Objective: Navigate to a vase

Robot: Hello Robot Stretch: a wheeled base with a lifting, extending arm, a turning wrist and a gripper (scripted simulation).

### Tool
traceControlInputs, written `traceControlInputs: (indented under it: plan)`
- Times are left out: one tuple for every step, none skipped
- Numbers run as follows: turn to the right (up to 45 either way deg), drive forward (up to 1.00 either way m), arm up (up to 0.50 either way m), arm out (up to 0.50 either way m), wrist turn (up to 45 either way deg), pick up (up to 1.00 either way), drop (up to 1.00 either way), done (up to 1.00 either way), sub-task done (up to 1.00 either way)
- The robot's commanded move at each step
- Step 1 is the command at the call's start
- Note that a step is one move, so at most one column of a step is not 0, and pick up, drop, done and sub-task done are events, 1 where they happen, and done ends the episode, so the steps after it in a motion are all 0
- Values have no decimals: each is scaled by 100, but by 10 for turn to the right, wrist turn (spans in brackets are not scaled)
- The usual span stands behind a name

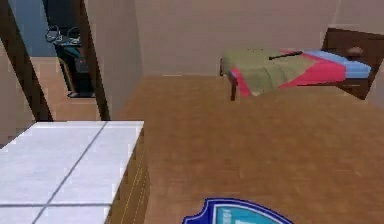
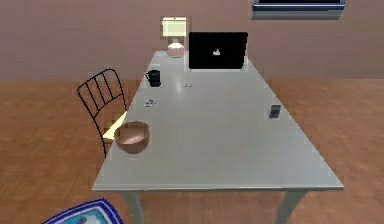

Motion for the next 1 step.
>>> traceControlInputs:
  plan:
    - [0,100,0,0,0,0,0,0,0]
